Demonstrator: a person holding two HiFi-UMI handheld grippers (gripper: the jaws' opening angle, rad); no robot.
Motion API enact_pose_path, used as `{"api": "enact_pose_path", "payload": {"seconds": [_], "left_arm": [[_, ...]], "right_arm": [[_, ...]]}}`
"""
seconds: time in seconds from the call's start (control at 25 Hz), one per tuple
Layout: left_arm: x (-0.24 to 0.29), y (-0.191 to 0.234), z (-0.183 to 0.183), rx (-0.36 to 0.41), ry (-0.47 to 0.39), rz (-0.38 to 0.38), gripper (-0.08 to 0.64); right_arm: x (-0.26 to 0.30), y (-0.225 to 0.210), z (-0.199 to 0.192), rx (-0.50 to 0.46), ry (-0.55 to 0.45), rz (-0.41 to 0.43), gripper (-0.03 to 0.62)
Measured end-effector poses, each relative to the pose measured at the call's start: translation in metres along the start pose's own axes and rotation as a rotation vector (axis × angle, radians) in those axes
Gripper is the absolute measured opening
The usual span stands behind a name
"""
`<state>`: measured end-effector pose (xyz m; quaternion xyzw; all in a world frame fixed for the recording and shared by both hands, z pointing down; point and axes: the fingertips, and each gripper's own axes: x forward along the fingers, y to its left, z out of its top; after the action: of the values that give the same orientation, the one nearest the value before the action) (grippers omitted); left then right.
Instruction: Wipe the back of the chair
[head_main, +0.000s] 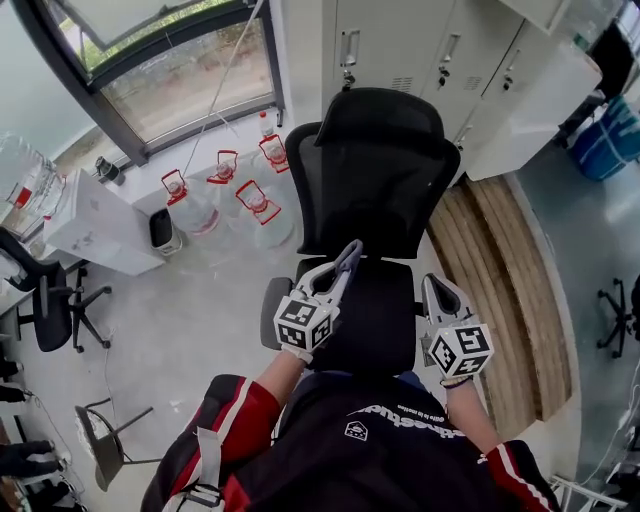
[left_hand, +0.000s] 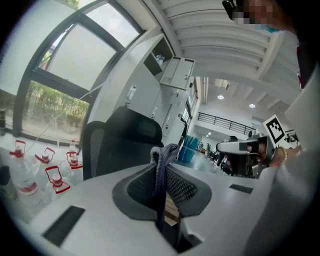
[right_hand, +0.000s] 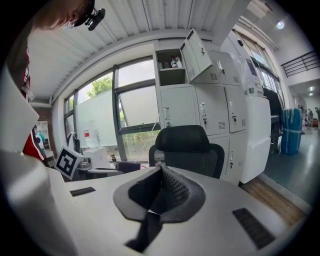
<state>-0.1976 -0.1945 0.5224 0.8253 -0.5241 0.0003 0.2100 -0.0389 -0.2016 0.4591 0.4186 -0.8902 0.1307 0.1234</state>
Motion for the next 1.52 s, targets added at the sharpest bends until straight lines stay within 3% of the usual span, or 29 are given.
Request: {"api": "enact_pose_path", "payload": {"seconds": [0.16, 0.32, 0.6, 0.8, 1.24, 1.52], "left_arm": [[-0.019, -0.044, -0.008, 0.053, -0.005, 0.003, 0.060], [-0.059, -0.110, -0.026, 0.039, -0.039, -0.001, 0.060], [-0.142, -0.245, -0.088, -0.014, -0.087, 0.028, 0.060], [-0.198, -0.310, -0.109, -0.012, -0.083, 0.049, 0.060], [-0.305, -0.364, -0.129, -0.012, -0.108, 0.034, 0.060], [-0.447, -0.369, -0.159, 0.043, -0.111, 0.073, 0.060]], "right_arm": [[-0.044, 0.003, -0.012, 0.010, -0.015, 0.044, 0.015], [-0.119, 0.009, -0.037, 0.018, -0.033, 0.081, 0.015], [-0.262, 0.010, -0.118, 0.025, -0.011, 0.140, 0.014], [-0.326, 0.030, -0.136, 0.036, -0.018, 0.193, 0.015], [-0.414, 0.121, -0.162, 0.042, -0.015, 0.233, 0.014], [-0.477, 0.209, -0.184, 0.055, -0.048, 0.192, 0.015]]}}
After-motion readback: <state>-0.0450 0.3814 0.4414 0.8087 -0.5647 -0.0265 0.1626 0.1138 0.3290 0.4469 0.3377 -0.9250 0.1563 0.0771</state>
